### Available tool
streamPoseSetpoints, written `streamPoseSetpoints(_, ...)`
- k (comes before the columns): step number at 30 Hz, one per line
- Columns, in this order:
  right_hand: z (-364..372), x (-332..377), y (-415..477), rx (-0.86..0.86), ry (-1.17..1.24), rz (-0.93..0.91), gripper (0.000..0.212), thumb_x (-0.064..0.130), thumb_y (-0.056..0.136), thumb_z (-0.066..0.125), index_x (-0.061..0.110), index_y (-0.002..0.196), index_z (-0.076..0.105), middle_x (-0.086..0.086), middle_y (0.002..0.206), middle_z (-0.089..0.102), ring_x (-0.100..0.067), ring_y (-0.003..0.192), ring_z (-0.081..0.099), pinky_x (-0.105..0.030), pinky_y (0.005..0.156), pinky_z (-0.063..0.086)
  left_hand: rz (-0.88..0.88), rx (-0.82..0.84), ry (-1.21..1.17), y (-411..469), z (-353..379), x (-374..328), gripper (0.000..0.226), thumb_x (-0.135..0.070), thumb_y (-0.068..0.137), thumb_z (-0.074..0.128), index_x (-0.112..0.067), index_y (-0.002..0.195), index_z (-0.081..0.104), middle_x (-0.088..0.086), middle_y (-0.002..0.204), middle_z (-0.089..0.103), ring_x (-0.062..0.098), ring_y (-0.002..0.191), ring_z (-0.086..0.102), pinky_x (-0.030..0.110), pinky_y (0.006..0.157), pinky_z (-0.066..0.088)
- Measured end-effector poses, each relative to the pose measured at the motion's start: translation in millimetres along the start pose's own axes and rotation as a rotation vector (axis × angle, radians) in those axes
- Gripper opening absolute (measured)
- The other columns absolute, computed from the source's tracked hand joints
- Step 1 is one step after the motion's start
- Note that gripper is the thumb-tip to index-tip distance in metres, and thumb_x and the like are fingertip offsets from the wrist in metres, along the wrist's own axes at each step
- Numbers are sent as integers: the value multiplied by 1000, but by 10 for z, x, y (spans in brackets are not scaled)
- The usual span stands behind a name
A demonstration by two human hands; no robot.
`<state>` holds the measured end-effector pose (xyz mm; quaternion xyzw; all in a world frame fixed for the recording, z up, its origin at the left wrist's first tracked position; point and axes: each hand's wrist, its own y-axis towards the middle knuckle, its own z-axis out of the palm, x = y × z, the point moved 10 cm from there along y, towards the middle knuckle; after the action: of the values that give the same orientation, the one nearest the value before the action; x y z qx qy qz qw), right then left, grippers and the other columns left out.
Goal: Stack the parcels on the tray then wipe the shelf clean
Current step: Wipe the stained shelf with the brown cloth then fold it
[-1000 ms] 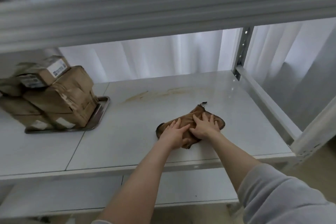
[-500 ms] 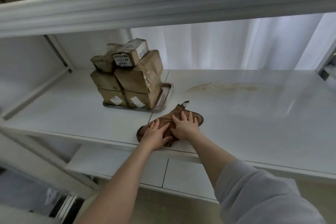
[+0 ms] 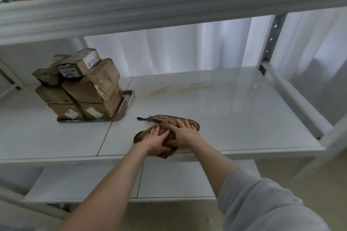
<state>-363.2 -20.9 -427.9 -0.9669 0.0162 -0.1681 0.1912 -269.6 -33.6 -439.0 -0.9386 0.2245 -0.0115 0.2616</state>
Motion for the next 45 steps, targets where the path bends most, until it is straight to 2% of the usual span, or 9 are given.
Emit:
streamPoseSetpoints(5, -204, -1070, -465, -38, 69, 134, 81, 52, 88, 55, 35, 154, 11, -2, 163, -7, -29, 149, -9, -45, 121, 1, 121, 10, 57, 219, -15, -1168, 89, -50, 89, 55, -31, 152, -5, 18, 157, -19, 29, 147, -14, 38, 120, 0)
streamPoseSetpoints(13, -433, -2707, -1151, -133, 150, 395, 69, 36, 94, 44, 35, 154, 9, -3, 162, -7, -31, 149, -10, -45, 119, -1, 298, -4, 80, 420, -31, -2956, 89, -50, 86, 57, -34, 151, -2, 20, 157, -15, 30, 147, -11, 40, 121, 3)
streamPoseSetpoints(18, -553, -3235, -1293, -183, 188, 499, 68, 20, 95, 36, 30, 155, 5, -6, 162, -11, -34, 147, -14, -45, 120, -3, 398, -2, 74, 485, -33, -3616, 81, -39, 89, 55, -33, 152, 4, 17, 159, -10, 29, 148, -9, 42, 121, 4)
streamPoseSetpoints(22, -625, -3314, -1116, -215, 184, 564, 62, 28, 98, 30, 29, 155, 4, -9, 161, -14, -37, 146, -16, -48, 119, -7, 406, -6, -10, 662, -134, -3497, 70, -34, 94, 50, -34, 151, 9, 13, 160, -7, 27, 148, -5, 39, 121, 4)
streamPoseSetpoints(27, -741, -3095, -707, -202, 178, 521, 63, 41, 98, 32, 31, 155, 6, -11, 161, -13, -39, 146, -15, -49, 119, -6, 324, -70, -25, 978, -283, -2993, 70, -42, 93, 52, -33, 151, 13, 12, 160, -9, 28, 148, -5, 38, 120, 4)
streamPoseSetpoints(32, -831, -2459, -91, -149, 212, 382, 75, 38, 92, 47, 35, 154, 5, -13, 161, -10, -40, 146, -13, -48, 118, -5, 180, -128, -54, 1245, -494, -2175, 77, -49, 90, 54, -30, 152, 13, 15, 160, -6, 30, 148, -3, 38, 120, 5)
streamPoseSetpoints(37, -831, -1654, 473, -56, 184, 155, 66, 39, 95, 45, 38, 153, 15, -9, 162, -5, -39, 147, -10, -48, 119, -4, 3, -170, -26, 1468, -684, -1276, 79, -45, 91, 52, -23, 153, 8, 24, 157, -2, 35, 147, 1, 38, 120, 10)
streamPoseSetpoints(41, -893, -1696, 701, -95, 137, 144, 62, 36, 97, 42, 36, 153, 14, -4, 163, -3, -33, 148, -9, -44, 121, -3, 18, -155, 15, 1685, -822, -1301, 78, -47, 92, 49, -22, 153, 7, 24, 157, 0, 36, 147, 2, 39, 120, 11)
streamPoseSetpoints(45, -1103, -2257, 698, -182, 138, 263, 61, 41, 99, 39, 36, 153, 11, -4, 162, -7, -32, 148, -11, -43, 121, -4, 118, -143, 35, 1916, -934, -1779, 79, -51, 92, 49, -24, 153, 7, 19, 159, -3, 32, 148, -1, 39, 121, 7)
